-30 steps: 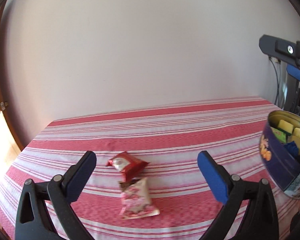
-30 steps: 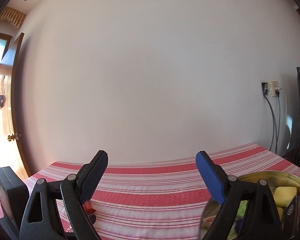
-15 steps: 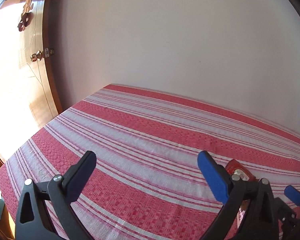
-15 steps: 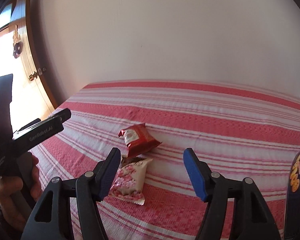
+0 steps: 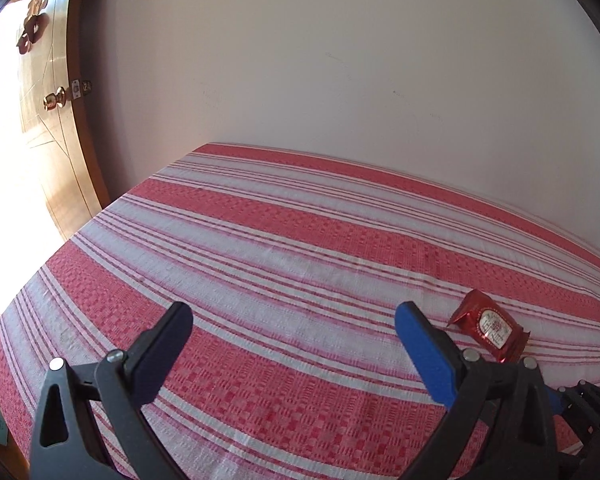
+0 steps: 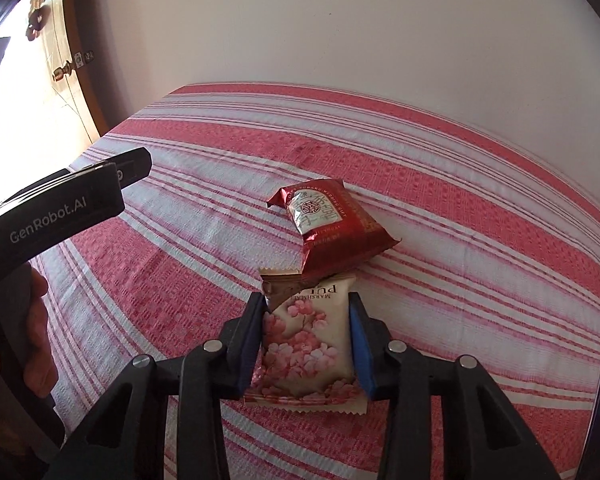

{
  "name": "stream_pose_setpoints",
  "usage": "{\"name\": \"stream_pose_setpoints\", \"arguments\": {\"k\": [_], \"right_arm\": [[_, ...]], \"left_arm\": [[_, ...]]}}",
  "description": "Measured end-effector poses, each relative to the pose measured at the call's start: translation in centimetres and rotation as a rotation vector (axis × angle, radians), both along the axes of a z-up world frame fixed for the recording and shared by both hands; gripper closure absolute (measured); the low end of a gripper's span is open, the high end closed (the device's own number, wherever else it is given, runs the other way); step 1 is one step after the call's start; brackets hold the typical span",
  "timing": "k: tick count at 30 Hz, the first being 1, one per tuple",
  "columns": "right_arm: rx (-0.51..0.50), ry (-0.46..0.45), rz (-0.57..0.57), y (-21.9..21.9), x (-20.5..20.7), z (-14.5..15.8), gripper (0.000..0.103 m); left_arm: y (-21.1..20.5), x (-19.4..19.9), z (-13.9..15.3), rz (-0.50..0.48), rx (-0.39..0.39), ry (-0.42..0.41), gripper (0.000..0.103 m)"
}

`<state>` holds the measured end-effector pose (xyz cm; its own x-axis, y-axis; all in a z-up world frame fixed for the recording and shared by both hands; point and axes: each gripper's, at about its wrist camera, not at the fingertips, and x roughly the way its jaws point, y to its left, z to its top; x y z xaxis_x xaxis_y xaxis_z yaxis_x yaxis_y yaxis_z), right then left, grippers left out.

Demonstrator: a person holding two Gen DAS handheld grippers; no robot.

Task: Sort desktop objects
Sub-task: 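Grasp the pink floral snack packet with the right gripper and lift it, then grasp the red snack packet with the left gripper while the right holds the floral packet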

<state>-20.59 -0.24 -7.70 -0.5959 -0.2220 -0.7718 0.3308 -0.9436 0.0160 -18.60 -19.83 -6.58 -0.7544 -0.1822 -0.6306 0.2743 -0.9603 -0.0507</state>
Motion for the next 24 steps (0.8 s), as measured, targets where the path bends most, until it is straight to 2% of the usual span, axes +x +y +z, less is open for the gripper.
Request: {"name": "stream_pose_setpoints", "arguments": {"k": [3, 6, 9, 12, 15, 18, 21, 23, 24], "right_arm": [[0.02, 0.002, -0.001, 0.8, 0.4, 0.2, 0.062], [-0.05, 0.043, 0.0, 2.7, 1.2, 1.3, 0.062], [-0.043, 0.17, -0.045, 4.7, 1.3, 3.1, 0.062], [-0.023, 0.259, -0.099, 6.4, 0.3, 4.9, 0.062], [0.004, 0.373, -0.151, 8.4, -0.1, 6.3, 0.062], [0.028, 0.465, -0.205, 9.1, -1.1, 6.5, 0.062], [-0.014, 0.474, -0.229, 10.5, -1.1, 5.7, 0.062], [-0.057, 0.44, -0.222, 11.2, -1.3, 5.6, 0.062], [-0.079, 0.44, -0.225, 11.6, -1.4, 5.7, 0.062]], "left_arm": [[0.6, 0.0, -0.2, -0.009, 0.009, -0.011, 0.001], [1.6, 0.0, -0.1, -0.03, 0.036, -0.017, 0.001], [3.3, -0.4, 0.0, -0.084, 0.076, -0.03, 0.001], [6.1, -1.1, 0.7, -0.143, 0.074, -0.039, 0.001], [9.1, -2.5, 0.9, -0.16, 0.062, -0.055, 0.001], [11.3, -5.0, -0.1, -0.13, 0.05, -0.114, 0.003], [12.2, -7.7, -1.8, -0.093, 0.11, -0.214, 0.014], [12.6, -9.1, -2.7, -0.082, 0.172, -0.264, 0.016], [12.9, -9.5, -3.0, -0.07, 0.161, -0.271, 0.015]]}}
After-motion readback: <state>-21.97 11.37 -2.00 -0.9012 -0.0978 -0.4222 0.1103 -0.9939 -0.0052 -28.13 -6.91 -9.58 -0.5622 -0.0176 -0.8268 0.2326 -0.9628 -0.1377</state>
